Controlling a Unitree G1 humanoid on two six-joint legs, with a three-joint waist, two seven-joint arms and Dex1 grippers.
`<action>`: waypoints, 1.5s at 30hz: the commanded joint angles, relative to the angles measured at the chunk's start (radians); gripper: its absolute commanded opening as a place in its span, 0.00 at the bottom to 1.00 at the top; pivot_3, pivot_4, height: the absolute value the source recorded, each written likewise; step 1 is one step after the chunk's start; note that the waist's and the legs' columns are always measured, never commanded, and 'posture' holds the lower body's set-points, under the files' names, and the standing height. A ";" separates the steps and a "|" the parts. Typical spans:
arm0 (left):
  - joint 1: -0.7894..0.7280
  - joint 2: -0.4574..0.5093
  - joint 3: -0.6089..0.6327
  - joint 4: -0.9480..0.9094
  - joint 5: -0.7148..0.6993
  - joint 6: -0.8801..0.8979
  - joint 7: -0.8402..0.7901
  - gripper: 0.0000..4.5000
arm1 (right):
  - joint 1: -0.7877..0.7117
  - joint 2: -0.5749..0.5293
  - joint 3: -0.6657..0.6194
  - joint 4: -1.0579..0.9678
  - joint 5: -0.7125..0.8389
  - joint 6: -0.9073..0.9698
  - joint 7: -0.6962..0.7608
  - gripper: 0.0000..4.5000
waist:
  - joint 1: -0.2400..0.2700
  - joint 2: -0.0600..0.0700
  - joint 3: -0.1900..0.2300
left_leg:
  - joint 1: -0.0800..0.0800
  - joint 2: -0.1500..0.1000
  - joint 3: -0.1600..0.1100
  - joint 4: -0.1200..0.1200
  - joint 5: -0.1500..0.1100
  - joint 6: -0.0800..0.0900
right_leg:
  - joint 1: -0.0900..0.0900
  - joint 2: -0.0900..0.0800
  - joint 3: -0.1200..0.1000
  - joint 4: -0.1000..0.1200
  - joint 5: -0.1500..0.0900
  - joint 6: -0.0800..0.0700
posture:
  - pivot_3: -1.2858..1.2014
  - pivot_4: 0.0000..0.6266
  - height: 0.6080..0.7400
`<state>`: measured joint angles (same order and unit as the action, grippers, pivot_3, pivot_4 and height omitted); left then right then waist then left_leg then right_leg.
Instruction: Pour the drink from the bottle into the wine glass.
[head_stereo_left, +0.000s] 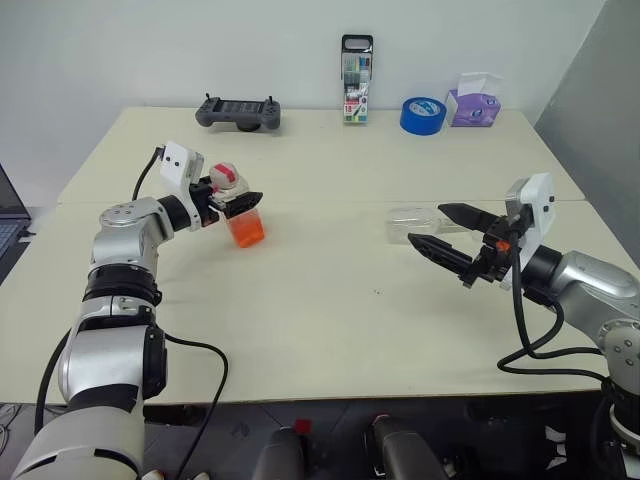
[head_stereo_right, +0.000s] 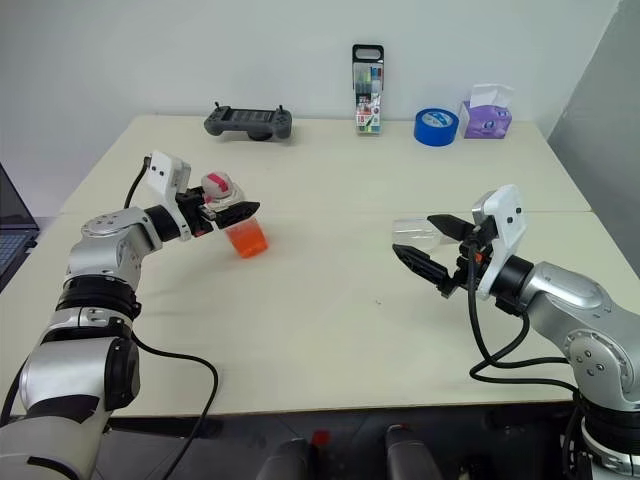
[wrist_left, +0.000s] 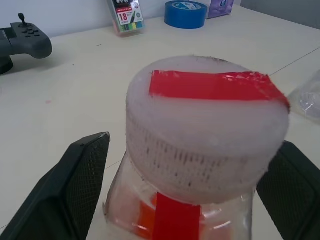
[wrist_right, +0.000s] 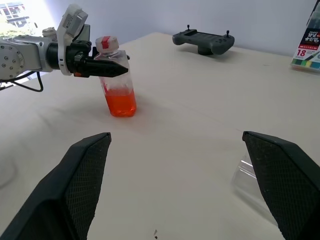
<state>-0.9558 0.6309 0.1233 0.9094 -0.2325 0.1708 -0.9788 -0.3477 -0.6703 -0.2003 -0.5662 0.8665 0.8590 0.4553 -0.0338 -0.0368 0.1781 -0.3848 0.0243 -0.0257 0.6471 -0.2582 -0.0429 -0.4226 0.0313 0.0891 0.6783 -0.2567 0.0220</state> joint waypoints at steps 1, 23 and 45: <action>-0.009 0.018 0.012 -0.036 -0.001 0.000 -0.011 0.80 | -0.010 -0.005 -0.025 -0.028 0.014 -0.014 0.002 1.00 | 0.000 0.000 0.000 | 0.000 0.000 0.000 0.000 0.000 0.000 | 0.000 0.000 0.000 0.000 0.000 0.000 | 0.52 0.24 1.00; 0.124 0.005 0.055 -0.277 -0.033 0.109 0.139 0.49 | -0.018 0.001 -0.006 -0.016 -0.024 -0.039 0.006 1.00 | -0.002 0.000 0.000 | 0.001 0.001 0.000 0.000 0.000 0.000 | 0.000 0.000 0.000 0.001 0.000 0.000 | 0.52 0.24 1.00; 0.123 -0.060 0.053 -0.213 -0.006 0.015 0.267 0.49 | -0.028 0.009 0.003 -0.011 -0.045 -0.038 -0.004 1.00 | 0.002 0.000 0.000 | 0.001 0.001 0.000 0.001 0.000 0.000 | 0.000 0.000 0.000 0.001 0.000 0.000 | 0.52 0.24 1.00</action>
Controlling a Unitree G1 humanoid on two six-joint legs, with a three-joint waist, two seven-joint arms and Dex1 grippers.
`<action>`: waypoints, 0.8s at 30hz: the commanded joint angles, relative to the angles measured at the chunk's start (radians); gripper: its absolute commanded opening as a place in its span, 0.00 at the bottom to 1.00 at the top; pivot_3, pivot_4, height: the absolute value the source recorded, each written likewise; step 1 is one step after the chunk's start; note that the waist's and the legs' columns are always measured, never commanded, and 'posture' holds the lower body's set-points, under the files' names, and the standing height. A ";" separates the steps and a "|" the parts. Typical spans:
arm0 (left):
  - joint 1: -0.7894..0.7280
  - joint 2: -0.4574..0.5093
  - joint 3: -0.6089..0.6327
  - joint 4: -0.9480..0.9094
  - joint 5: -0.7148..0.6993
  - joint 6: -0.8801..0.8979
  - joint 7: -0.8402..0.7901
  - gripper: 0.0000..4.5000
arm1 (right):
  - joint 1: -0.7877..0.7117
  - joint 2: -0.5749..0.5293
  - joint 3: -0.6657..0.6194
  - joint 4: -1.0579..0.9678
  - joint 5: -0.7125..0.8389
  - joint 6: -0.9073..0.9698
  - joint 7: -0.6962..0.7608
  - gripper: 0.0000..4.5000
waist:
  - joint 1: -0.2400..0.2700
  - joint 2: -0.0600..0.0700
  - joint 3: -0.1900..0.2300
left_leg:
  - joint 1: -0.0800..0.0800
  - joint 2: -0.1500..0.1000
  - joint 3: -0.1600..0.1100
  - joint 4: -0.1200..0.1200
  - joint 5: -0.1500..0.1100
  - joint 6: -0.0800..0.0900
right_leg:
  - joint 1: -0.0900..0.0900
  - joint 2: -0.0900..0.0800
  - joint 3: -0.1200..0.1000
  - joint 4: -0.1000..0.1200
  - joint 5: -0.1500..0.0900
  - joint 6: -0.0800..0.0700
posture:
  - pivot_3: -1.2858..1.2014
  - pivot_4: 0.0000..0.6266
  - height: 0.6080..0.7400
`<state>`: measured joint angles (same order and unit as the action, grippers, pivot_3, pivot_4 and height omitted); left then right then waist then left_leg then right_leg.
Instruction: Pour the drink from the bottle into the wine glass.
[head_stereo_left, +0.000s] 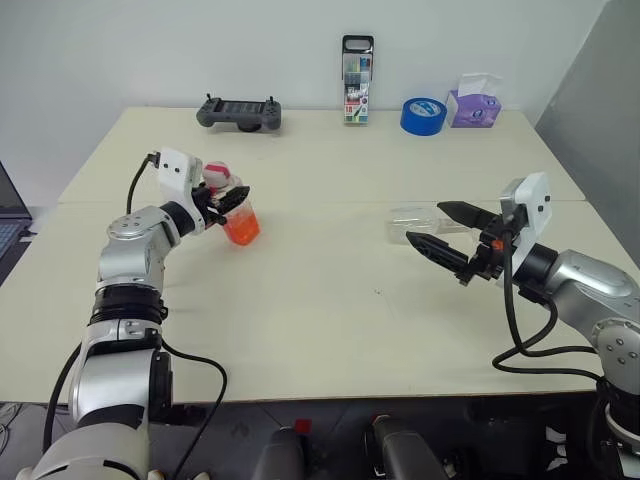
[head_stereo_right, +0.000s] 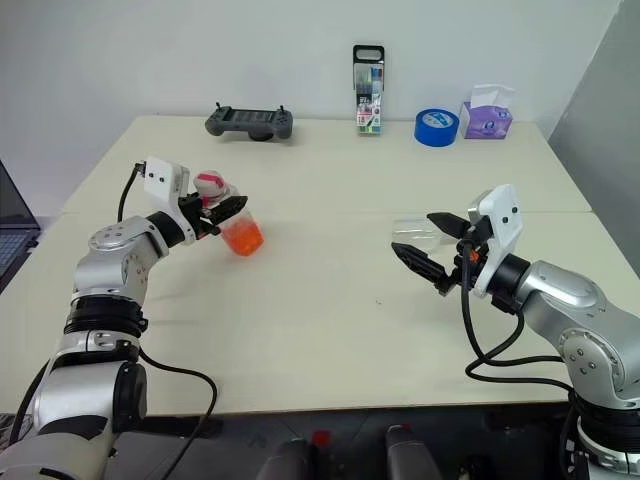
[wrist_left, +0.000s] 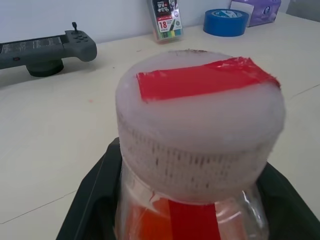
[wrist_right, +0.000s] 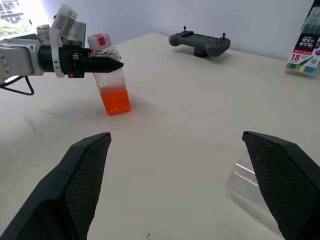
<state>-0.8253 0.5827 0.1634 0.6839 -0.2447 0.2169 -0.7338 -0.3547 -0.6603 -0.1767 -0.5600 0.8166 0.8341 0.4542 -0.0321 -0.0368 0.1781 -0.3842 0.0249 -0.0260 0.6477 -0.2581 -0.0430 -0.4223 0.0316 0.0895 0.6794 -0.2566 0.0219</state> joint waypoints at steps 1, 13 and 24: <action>-0.012 -0.017 0.012 0.022 0.008 -0.039 0.028 0.49 | -0.021 0.000 -0.021 -0.017 0.005 -0.013 -0.004 1.00 | 0.000 0.000 0.000 | 0.000 0.000 0.000 0.000 0.000 0.000 | 0.000 0.000 0.000 0.000 0.000 0.000 | 0.52 0.24 1.00; -0.077 -0.084 0.003 0.199 0.042 -0.188 0.093 0.49 | -0.008 0.003 -0.024 -0.029 0.002 -0.012 -0.025 1.00 | 0.004 0.000 0.000 | 0.000 0.000 0.000 0.002 0.000 0.000 | 0.001 0.000 0.000 0.001 0.000 0.000 | 0.52 0.24 1.00; -0.122 -0.077 0.007 0.285 0.045 -0.228 0.082 0.68 | 0.004 0.005 -0.030 -0.038 0.003 -0.012 -0.032 1.00 | 0.003 -0.001 0.000 | 0.000 -0.001 0.000 0.002 0.000 0.000 | 0.001 0.000 -0.001 0.001 0.000 0.000 | 0.52 0.24 1.00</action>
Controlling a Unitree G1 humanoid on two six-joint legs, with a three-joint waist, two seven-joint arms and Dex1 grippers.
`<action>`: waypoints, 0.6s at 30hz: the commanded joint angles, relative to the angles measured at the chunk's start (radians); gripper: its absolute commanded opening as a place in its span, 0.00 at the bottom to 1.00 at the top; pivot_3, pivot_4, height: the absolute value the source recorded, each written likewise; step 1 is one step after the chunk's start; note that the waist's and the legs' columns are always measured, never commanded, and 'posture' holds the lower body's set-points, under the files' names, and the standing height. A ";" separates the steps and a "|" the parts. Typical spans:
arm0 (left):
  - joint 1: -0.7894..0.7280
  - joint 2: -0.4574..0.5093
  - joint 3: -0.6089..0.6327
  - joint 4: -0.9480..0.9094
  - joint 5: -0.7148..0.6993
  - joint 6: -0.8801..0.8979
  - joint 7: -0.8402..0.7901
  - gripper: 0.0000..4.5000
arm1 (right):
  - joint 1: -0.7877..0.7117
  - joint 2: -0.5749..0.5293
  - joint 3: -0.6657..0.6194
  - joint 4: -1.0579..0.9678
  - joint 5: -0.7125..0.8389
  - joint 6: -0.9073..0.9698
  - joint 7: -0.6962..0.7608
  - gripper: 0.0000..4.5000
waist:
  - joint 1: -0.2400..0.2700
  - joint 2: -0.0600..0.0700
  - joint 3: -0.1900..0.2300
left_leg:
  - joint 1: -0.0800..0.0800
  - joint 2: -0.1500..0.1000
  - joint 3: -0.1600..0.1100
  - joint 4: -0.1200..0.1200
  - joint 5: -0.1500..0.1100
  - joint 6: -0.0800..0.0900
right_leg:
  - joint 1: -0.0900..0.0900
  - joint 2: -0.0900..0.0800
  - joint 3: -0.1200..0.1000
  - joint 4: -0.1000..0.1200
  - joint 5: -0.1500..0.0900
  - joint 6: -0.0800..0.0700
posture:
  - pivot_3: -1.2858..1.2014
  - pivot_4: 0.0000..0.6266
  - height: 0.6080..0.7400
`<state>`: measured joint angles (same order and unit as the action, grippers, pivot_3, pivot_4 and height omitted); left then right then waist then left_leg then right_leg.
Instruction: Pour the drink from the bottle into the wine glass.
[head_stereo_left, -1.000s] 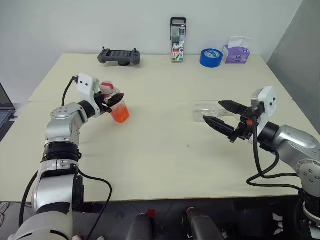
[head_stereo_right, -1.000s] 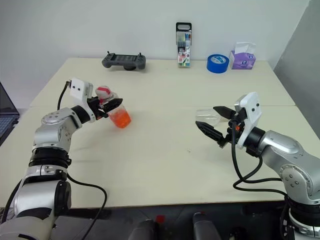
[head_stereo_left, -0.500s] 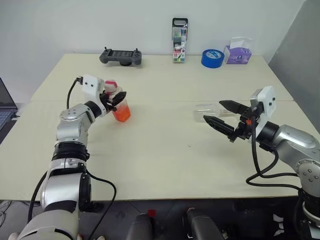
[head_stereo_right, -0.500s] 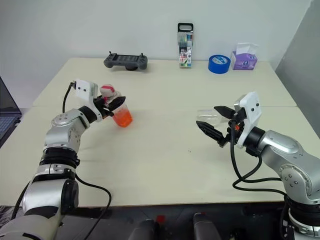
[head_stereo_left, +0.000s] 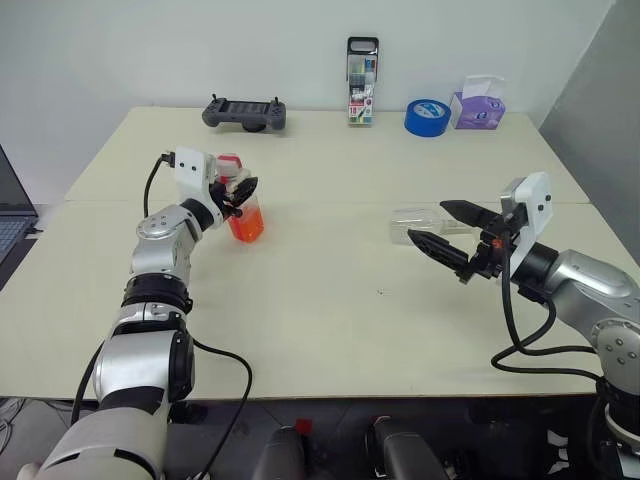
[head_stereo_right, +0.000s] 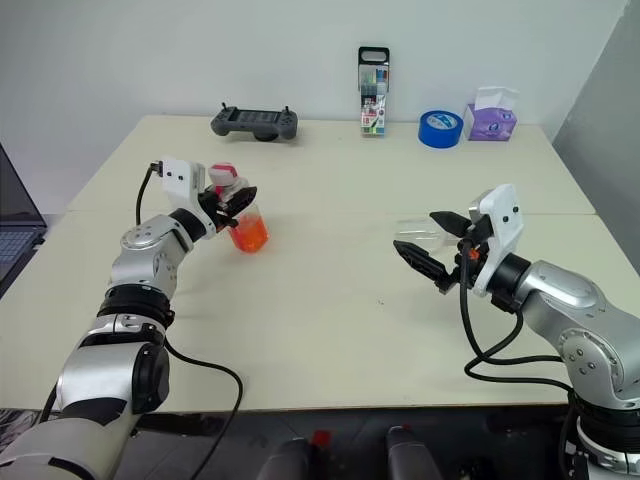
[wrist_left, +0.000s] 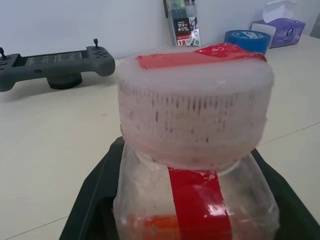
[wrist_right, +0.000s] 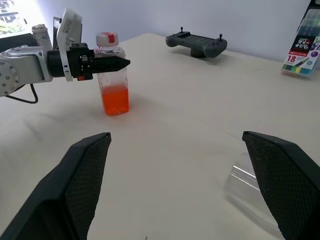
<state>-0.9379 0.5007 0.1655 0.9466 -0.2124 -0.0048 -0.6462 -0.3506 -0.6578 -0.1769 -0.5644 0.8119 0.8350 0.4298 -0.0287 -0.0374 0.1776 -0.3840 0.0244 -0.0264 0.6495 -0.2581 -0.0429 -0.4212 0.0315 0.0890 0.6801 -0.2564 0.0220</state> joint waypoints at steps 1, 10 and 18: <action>-0.011 0.007 0.005 0.025 0.013 -0.008 -0.007 0.75 | 0.001 0.003 -0.029 -0.034 0.008 -0.014 -0.008 1.00 | -0.001 0.000 0.000 | 0.000 0.000 0.000 0.000 0.000 0.000 | 0.000 0.000 0.000 0.000 0.000 0.000 | 0.52 0.24 1.00; 0.039 0.025 0.017 -0.044 0.007 0.005 -0.020 0.99 | 0.005 0.008 -0.025 -0.031 0.005 -0.020 -0.010 1.00 | -0.002 0.000 0.000 | -0.001 0.000 0.000 0.000 0.000 0.000 | -0.001 0.000 0.000 0.000 0.000 0.000 | 0.52 0.24 1.00; 0.140 0.015 0.021 -0.242 -0.012 0.033 -0.019 0.99 | 0.005 0.013 -0.023 -0.026 -0.001 -0.022 -0.012 1.00 | -0.002 0.000 0.000 | -0.001 0.001 0.000 0.000 0.000 0.000 | -0.001 0.000 0.000 0.000 0.000 0.000 | 0.52 0.24 1.00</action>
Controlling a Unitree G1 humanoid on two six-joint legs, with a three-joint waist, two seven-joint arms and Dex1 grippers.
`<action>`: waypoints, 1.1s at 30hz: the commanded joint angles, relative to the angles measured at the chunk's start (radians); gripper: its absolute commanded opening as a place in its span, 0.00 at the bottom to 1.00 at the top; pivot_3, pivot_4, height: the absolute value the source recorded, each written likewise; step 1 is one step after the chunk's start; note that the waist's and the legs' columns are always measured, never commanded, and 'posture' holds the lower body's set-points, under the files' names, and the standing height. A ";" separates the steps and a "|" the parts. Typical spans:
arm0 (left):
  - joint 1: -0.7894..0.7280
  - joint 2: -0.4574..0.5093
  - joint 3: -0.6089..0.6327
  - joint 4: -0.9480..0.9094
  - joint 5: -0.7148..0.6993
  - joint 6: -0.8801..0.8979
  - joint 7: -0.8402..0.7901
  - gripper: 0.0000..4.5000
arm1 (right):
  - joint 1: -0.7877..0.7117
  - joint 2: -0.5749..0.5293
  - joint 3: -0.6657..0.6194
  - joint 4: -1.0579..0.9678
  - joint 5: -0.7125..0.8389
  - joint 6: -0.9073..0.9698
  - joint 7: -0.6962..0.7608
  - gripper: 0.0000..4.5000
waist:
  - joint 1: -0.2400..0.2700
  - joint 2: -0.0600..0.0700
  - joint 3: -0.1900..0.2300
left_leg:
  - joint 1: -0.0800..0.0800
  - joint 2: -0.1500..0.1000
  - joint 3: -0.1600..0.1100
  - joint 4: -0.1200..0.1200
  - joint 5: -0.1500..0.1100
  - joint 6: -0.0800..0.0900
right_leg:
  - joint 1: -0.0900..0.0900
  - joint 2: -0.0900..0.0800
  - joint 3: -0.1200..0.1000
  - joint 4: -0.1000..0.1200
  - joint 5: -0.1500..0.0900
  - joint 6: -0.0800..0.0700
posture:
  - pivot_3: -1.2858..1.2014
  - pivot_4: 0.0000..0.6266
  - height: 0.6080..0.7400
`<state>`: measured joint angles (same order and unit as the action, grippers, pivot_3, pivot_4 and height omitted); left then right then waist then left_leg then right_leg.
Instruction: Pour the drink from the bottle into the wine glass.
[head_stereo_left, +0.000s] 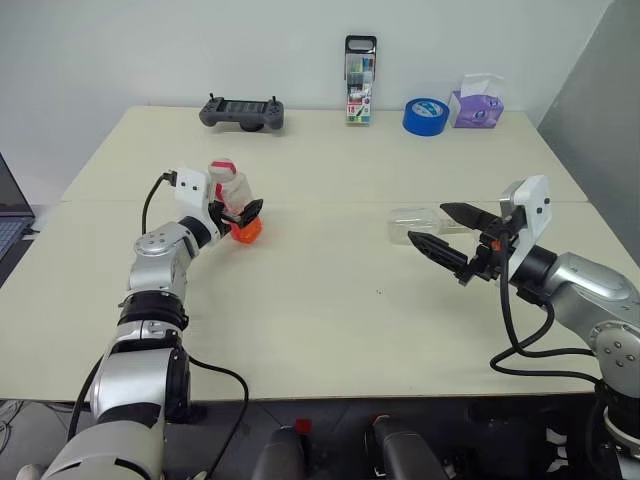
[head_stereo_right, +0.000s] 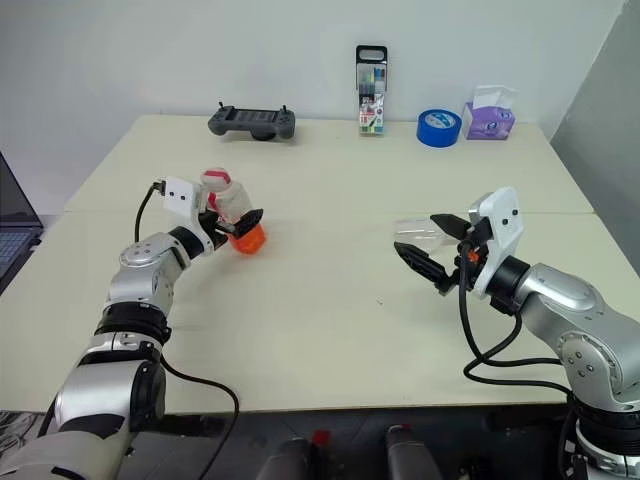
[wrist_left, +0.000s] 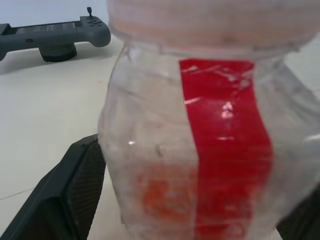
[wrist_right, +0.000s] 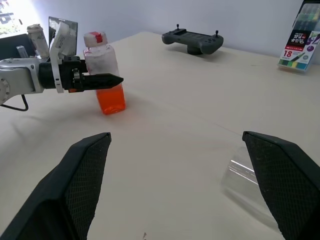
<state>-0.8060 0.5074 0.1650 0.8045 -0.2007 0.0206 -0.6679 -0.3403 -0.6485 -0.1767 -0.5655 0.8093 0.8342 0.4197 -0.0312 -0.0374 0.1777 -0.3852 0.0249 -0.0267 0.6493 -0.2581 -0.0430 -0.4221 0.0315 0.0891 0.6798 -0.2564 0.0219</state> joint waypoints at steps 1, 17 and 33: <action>0.012 0.007 0.023 -0.111 -0.023 0.008 0.011 0.99 | -0.005 0.005 -0.022 -0.025 0.000 -0.021 -0.002 1.00 | 0.000 0.000 0.000 | 0.000 0.000 0.000 0.000 0.000 0.000 | 0.000 0.000 0.000 0.000 0.000 0.000 | 0.52 0.24 1.00; 0.079 0.019 0.045 -0.268 -0.049 0.093 0.058 0.99 | 0.003 0.011 -0.024 -0.030 -0.005 -0.022 -0.015 1.00 | 0.000 0.000 0.000 | 0.000 0.000 0.000 0.000 0.000 0.000 | 0.000 0.000 0.000 0.000 0.000 0.000 | 0.52 0.24 1.00; 0.048 0.002 0.049 -0.217 -0.052 0.077 0.043 0.85 | -0.001 0.006 -0.029 -0.023 -0.008 -0.021 -0.010 1.00 | 0.000 0.000 0.000 | 0.000 0.000 0.000 0.000 0.000 0.000 | 0.000 0.000 0.000 0.000 0.000 0.000 | 0.52 0.24 1.00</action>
<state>-0.7273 0.5068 0.2021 0.5995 -0.2377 0.1196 -0.6220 -0.3332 -0.6373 -0.1768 -0.5653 0.8058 0.8337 0.4114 -0.0311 -0.0374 0.1777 -0.3849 0.0249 -0.0269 0.6493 -0.2581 -0.0430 -0.4220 0.0315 0.0893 0.6798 -0.2564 0.0219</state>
